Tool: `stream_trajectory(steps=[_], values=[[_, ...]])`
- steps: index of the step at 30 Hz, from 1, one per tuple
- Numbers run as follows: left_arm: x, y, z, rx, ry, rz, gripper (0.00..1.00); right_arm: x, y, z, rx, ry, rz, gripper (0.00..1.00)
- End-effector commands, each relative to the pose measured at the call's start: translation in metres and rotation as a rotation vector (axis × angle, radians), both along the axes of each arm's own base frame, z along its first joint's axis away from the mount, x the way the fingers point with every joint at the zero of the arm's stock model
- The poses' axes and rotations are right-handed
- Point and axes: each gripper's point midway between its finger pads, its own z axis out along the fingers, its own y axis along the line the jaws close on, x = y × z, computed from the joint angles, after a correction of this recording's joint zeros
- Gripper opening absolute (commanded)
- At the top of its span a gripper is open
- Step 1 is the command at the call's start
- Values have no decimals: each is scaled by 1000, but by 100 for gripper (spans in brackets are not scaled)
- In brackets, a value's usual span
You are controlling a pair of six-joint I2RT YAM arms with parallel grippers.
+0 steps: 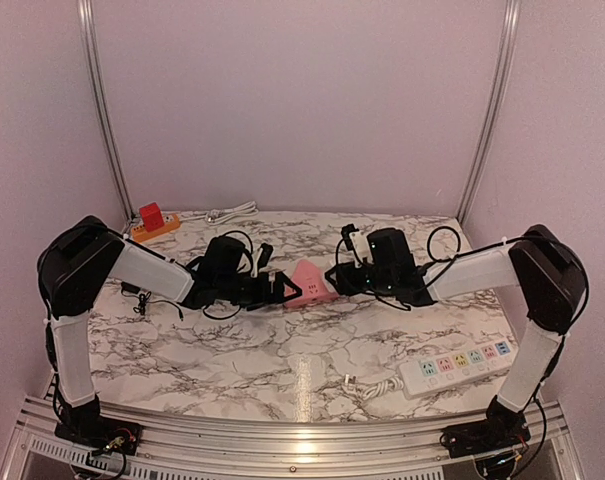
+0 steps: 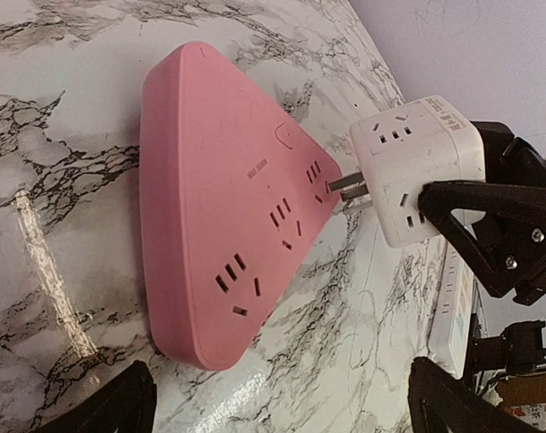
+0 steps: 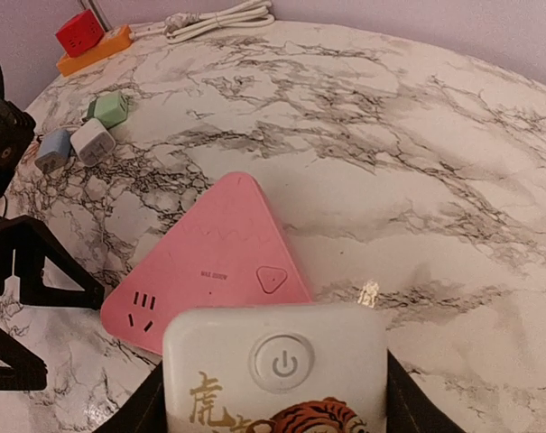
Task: Insert the plug
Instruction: Insert the socket at the center of the board.
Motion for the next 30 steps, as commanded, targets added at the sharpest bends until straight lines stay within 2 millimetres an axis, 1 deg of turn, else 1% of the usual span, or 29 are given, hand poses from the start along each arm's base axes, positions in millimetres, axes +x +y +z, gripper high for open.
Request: stream_trajectory(steps=[1,3,9,11,16,21,30], values=[[1,-1,16,-31,-32,-15,99,14,9,25,44,-60,-15,13],[2,0,16,-31,-33,-13,99,18,5,22,25,-58,-42,13],[3,-1,14,-30,-28,-12,99,22,6,15,7,-48,-47,13],[3,-1,13,-29,-26,-12,99,23,4,11,-2,-39,-62,13],[2,0,9,-25,-20,-12,99,21,1,3,-6,-23,-75,13],[1,1,7,-25,-16,-10,99,22,-1,-1,-8,-14,-89,13],[1,1,8,-30,-18,-6,99,20,-1,-12,-61,-2,-108,13]])
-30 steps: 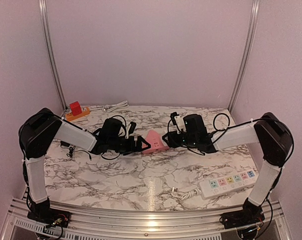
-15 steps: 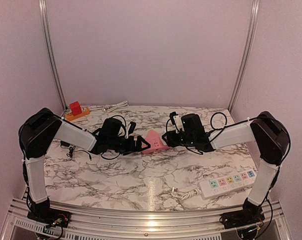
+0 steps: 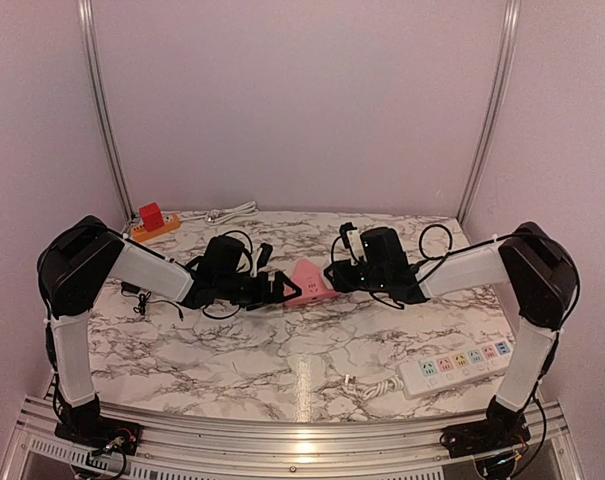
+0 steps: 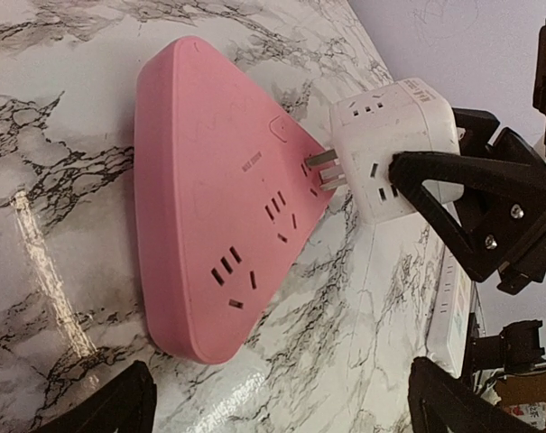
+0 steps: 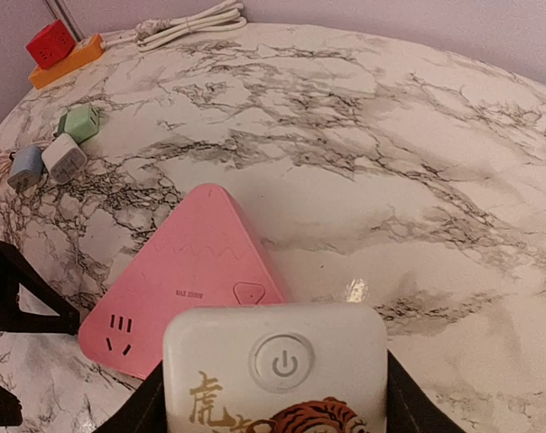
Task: Insert the plug
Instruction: Insert the socket at the center of the board.
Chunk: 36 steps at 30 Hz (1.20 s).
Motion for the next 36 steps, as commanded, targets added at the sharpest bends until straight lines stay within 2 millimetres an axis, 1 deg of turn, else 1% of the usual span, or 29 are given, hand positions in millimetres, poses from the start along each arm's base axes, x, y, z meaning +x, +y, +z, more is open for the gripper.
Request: stream_trajectory(steps=[1,8,23,28,36], values=[[1,0,8,-25,-22,-3,99,4,-1,-6,-39,2,-37,13],[0,1,6,-25,-21,0,99,0,0,-4,-36,5,-45,13],[0,3,6,-28,-20,5,99,1,-1,14,-35,-7,-80,13],[0,4,5,-27,-19,8,99,0,4,11,-52,3,-76,13],[-1,4,5,-29,-19,6,99,3,7,0,-79,16,-82,13]])
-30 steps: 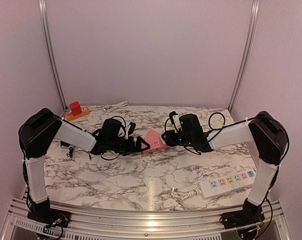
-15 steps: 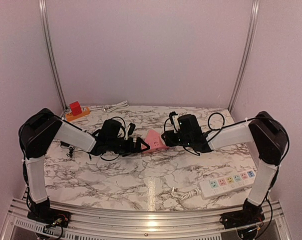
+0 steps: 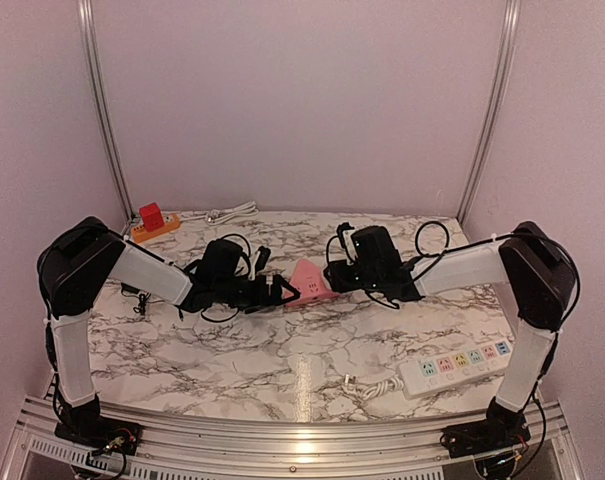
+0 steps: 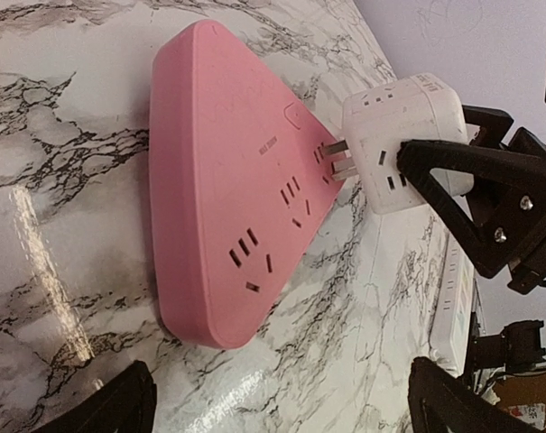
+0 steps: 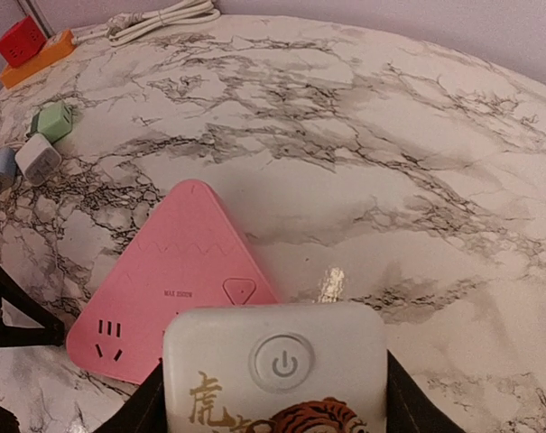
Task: Insert the plug
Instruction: Insert the socket at the center of the board.
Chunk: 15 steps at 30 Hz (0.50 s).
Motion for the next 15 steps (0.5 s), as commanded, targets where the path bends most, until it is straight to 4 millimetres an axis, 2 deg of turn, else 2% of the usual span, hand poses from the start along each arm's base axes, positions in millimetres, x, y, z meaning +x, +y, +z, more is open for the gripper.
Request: stream_trajectory(steps=[1,9,15], values=[[3,1,11,-26,-29,-1,99,6,5,-2,-23,2,-22,13],[2,1,11,-30,-28,-3,99,4,19,-15,-76,6,-5,12],[2,3,10,-29,-25,1,99,-4,18,-27,-113,20,11,8]])
